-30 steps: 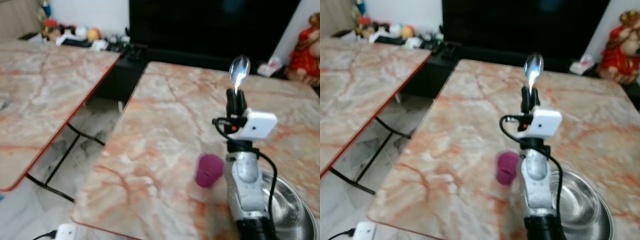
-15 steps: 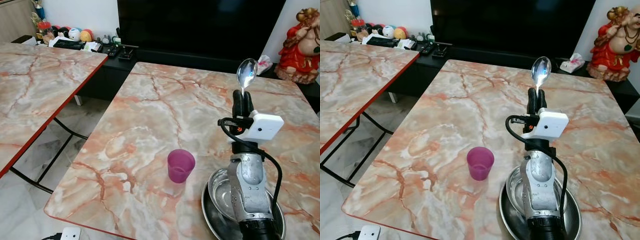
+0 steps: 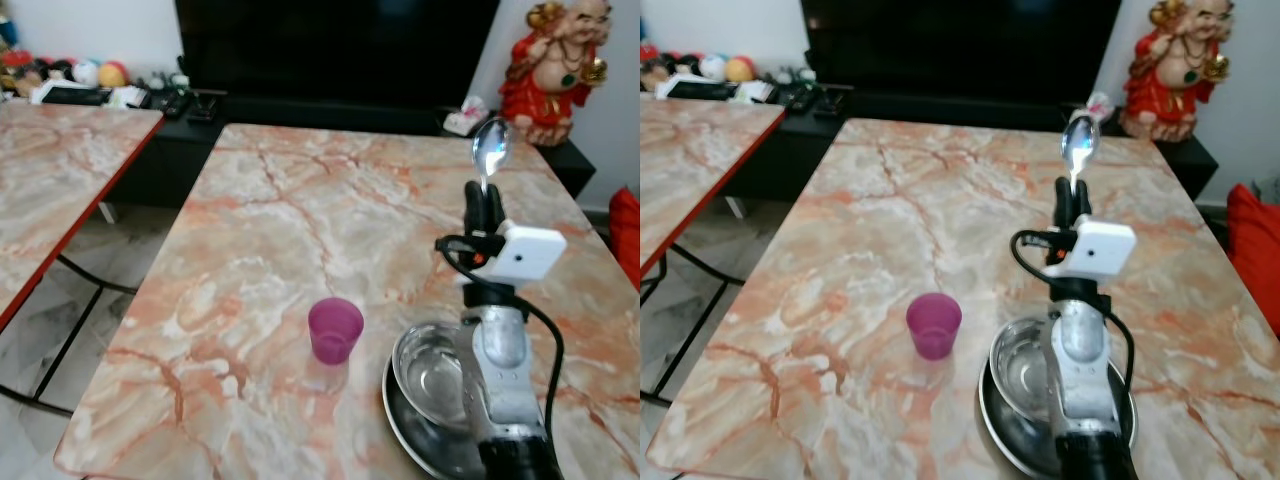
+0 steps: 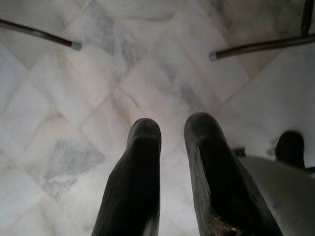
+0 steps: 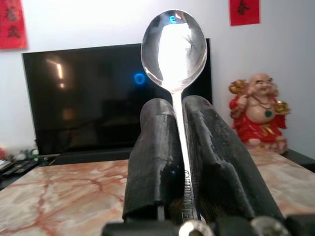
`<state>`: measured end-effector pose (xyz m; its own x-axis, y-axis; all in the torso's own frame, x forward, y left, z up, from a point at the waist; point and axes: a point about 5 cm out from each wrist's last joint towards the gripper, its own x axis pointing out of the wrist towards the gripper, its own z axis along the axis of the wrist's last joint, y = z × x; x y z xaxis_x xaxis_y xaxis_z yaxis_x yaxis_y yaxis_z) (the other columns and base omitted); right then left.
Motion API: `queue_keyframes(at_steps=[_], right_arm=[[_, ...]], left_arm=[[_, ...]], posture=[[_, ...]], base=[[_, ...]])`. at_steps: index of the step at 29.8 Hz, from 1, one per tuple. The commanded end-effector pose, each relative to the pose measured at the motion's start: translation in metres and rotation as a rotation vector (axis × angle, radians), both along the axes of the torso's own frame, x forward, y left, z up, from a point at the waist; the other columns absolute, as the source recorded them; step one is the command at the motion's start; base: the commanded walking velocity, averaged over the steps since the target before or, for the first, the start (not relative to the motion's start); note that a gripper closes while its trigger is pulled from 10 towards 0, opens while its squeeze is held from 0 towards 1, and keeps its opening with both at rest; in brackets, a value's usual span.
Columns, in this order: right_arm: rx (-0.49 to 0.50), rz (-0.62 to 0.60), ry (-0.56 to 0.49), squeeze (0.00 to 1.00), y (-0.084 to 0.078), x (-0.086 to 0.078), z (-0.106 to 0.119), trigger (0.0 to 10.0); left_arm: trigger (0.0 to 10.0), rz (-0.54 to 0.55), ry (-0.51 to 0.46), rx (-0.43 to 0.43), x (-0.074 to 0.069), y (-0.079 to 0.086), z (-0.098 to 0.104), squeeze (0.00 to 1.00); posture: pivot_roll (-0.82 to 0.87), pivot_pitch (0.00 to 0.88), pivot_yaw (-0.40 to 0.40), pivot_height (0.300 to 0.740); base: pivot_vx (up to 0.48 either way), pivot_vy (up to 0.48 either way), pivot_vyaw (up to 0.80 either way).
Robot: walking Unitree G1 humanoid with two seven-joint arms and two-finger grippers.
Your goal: Setting the table
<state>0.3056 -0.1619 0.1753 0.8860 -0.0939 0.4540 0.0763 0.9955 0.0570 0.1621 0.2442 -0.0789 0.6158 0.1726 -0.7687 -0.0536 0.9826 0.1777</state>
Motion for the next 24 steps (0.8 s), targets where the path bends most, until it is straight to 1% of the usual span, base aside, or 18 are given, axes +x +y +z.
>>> queue_keyframes(at_steps=[1,22,24], right_arm=[[-0.001,0.008,-0.008,0.00,0.0027,0.0007,0.0023,10.0],[-0.011,0.014,0.001,0.00,0.0028,0.0021,0.0021,10.0],[-0.012,0.015,0.003,0.00,0.0031,0.0023,0.0019,10.0]], left_arm=[[10.0,0.016,0.047,0.000,-0.0132,0.0024,-0.0053,0.00],[10.0,0.023,0.041,-0.012,-0.0128,-0.0010,-0.0060,0.00],[10.0,0.024,0.042,-0.012,-0.0131,-0.0013,-0.0063,0.00]], posture=[[0.10,0.000,-0.055,0.740],[0.10,0.000,-0.060,0.740],[0.10,0.000,-0.062,0.740]], base=[[0.000,0.000,0.00],[0.000,0.000,0.00],[-0.242,0.000,0.00]])
